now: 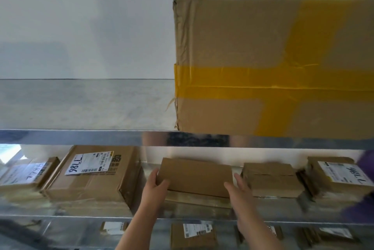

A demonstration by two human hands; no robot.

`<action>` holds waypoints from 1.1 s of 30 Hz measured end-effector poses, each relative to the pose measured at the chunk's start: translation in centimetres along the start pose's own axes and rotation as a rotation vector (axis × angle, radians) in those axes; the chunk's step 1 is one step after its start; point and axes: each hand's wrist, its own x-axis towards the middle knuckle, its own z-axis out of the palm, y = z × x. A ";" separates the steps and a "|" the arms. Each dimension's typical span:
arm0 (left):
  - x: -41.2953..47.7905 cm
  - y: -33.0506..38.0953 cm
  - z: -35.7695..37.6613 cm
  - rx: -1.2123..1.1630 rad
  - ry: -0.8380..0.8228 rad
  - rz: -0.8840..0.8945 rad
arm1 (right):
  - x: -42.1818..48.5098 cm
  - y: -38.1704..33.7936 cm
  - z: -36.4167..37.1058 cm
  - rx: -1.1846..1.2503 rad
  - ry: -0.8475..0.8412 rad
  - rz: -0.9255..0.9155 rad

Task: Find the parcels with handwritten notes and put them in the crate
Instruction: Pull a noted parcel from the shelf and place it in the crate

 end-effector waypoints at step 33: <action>-0.5 0.8 -3.5 -0.337 0.068 -0.011 | -2.4 -0.6 1.4 0.278 0.246 -0.197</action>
